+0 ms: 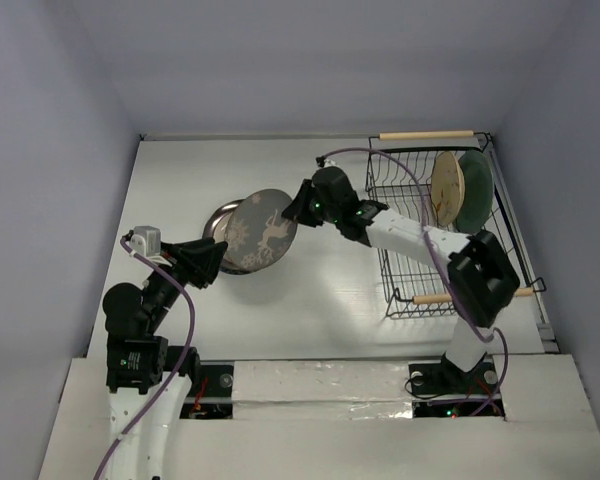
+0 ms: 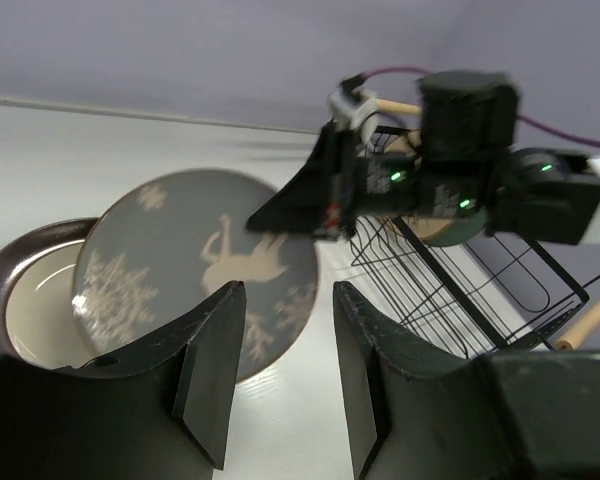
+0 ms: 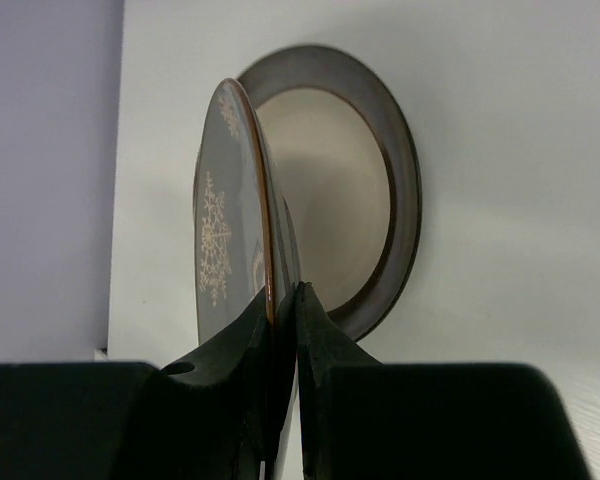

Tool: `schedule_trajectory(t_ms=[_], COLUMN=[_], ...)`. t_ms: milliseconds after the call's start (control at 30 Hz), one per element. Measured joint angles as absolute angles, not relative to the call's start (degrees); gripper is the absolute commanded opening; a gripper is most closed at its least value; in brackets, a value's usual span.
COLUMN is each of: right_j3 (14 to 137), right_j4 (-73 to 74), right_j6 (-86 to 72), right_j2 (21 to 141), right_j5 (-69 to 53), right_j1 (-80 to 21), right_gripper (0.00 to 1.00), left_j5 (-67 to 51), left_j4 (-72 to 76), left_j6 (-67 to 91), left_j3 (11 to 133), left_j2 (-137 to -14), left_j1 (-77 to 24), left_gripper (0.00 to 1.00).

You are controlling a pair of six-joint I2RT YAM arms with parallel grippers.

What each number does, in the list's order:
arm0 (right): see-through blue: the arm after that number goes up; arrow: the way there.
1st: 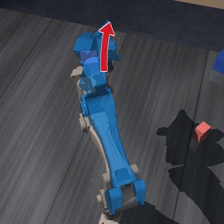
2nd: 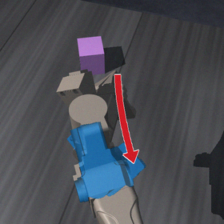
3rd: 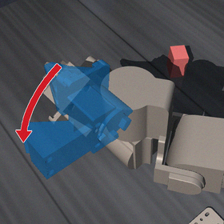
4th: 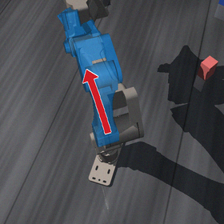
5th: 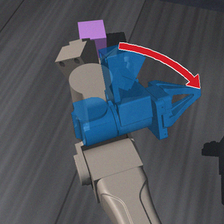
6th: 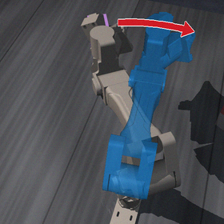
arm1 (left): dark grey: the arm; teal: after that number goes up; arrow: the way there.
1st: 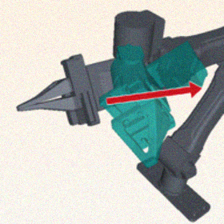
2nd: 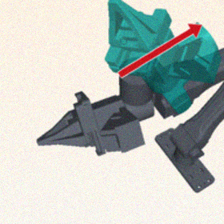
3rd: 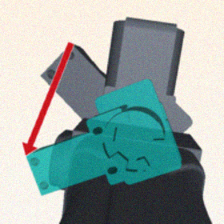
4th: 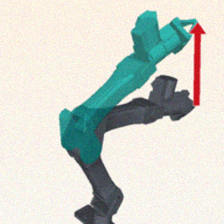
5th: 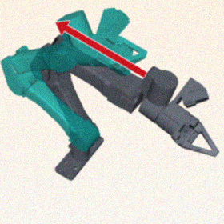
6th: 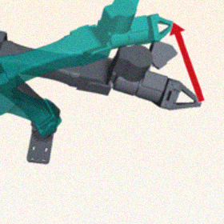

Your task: Unload the plates from the dish rack

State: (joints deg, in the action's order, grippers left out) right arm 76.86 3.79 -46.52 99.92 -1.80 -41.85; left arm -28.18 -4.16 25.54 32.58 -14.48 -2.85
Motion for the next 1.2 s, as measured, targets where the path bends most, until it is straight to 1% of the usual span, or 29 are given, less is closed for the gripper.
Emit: schedule_trajectory(t_ms=[167,433,500,533,633,667,733,767,833,867,900,933,1067,1200], right_j3=[76.77,75.79,75.16,74.81,74.35,74.35,74.39,74.46,74.83,75.26,75.88,76.97,79.2,79.35], right_j4=[-0.14,-7.29,-8.47,-8.73,-9.87,-9.98,-9.34,-8.56,-6.42,-4.69,-3.42,-2.15,4.67,11.51], right_j6=[-50.41,-55.13,-56.01,-56.77,-57.67,-57.6,-56.99,-56.25,-54.46,-53.47,-52.49,-51.07,-45.43,-40.23], right_j2=[106.85,111.85,112.79,113.12,113.62,113.71,113.78,113.8,113.82,113.82,113.82,113.82,112.95,110.32], right_j5=[-2.17,-2.07,-1.78,-1.8,-1.89,-1.89,-1.91,-1.78,-1.04,-0.34,0.36,0.93,4.71,8.73], right_j1=[-43.99,-43.97,-43.97,-43.94,-43.9,-43.92,-44.01,-44.14,-44.4,-44.64,-44.77,-44.97,-45.69,-45.89], right_gripper=[0.0,0.01,0.07,0.12,0.24,0.33,0.4,0.46,0.55,0.63,0.68,0.77,0.88,0.88], left_j5=[-28.21,-28.23,-28.23,-28.23,-28.23,-28.25,-28.25,-28.25,-28.25,-28.25,-28.27,-28.27,-28.32,-28.4], left_j4=[-4.16,-4.16,-4.16,-4.16,-4.16,-4.16,-4.16,-4.16,-4.14,-4.14,-4.14,-4.14,-4.14,-4.14], left_j6=[25.54,25.54,25.54,25.54,25.54,25.54,25.54,25.54,25.54,25.54,25.54,25.54,25.54,25.54], left_j3=[32.58,32.58,32.58,32.58,32.58,32.58,32.58,32.58,32.58,32.58,32.58,32.58,32.58,32.58], left_j2=[-14.61,-14.83,-14.83,-14.83,-14.83,-14.83,-14.83,-14.83,-14.83,-14.83,-14.83,-14.83,-14.83,-14.81], left_j1=[-2.85,-2.85,-2.85,-2.85,-2.85,-2.85,-2.85,-2.85,-2.85,-2.85,-2.85,-2.85,-2.85,-2.85], left_gripper=[0.37,0.37,0.37,0.37,0.37,0.37,0.37,0.37,0.37,0.37,0.37,0.37,0.37,0.37])
